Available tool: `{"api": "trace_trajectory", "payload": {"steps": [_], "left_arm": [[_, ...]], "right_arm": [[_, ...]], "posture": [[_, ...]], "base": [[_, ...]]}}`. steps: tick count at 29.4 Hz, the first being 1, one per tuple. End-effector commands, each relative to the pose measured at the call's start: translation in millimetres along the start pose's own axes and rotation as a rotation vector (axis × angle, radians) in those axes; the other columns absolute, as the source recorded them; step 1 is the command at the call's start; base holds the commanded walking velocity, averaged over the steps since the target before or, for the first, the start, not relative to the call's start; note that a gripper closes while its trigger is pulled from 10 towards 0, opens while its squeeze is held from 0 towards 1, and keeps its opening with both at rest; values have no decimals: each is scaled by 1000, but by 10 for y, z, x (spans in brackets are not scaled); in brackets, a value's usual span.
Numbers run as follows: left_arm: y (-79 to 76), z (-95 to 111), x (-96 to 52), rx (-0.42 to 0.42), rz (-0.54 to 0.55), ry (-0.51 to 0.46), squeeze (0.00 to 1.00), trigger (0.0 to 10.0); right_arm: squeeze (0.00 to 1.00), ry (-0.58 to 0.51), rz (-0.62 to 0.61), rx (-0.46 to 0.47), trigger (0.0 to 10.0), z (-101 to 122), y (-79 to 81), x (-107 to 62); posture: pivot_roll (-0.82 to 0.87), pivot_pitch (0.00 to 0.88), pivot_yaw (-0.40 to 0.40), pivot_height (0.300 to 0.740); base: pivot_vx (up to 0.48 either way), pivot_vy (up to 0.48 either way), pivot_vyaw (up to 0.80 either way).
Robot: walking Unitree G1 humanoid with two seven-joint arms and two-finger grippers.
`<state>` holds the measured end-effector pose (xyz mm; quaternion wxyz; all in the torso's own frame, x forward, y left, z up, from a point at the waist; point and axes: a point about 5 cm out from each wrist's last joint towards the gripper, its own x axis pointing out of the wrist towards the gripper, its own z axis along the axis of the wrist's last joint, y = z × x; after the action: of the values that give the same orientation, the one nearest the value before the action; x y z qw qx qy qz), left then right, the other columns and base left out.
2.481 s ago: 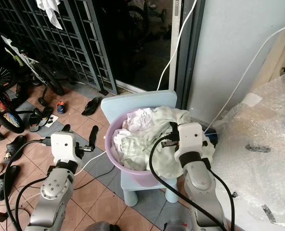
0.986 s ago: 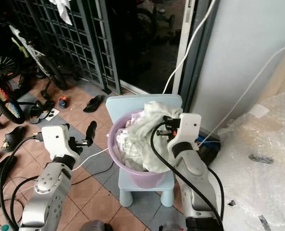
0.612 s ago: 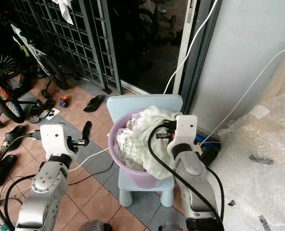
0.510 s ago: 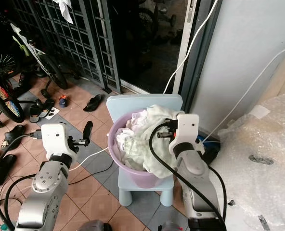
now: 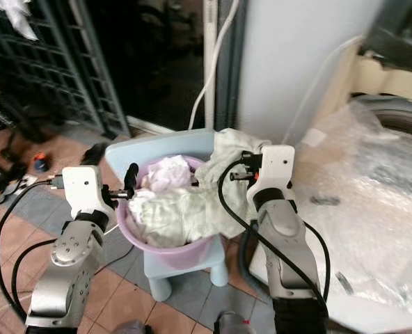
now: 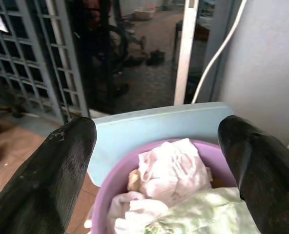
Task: Clothes washing
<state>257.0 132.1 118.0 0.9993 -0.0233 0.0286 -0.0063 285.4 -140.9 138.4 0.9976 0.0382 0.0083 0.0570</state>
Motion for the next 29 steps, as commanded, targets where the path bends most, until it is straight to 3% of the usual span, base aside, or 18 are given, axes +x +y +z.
{"api": "trace_trajectory", "payload": {"steps": [1,6,24,29], "left_arm": [[42,-27,5,17,26,13,0,10000],[39,-35,16,23,24,15,0,10000],[32,-52,32,18,26,30,0,10000],[43,-56,33,10,30,34,0,10000]], "right_arm": [[0,-28,13,6,10000,50,35,28],[0,-36,13,0,10000,49,50,21],[0,-36,-15,11,10000,41,21,53],[0,-23,-23,12,10000,22,22,66]], "posture": [[-25,37,58,740],[-30,35,63,740],[-28,36,64,740],[-28,35,63,740]], "base": [[0,0,0],[0,0,0],[-274,0,0],[0,0,-95]]}}
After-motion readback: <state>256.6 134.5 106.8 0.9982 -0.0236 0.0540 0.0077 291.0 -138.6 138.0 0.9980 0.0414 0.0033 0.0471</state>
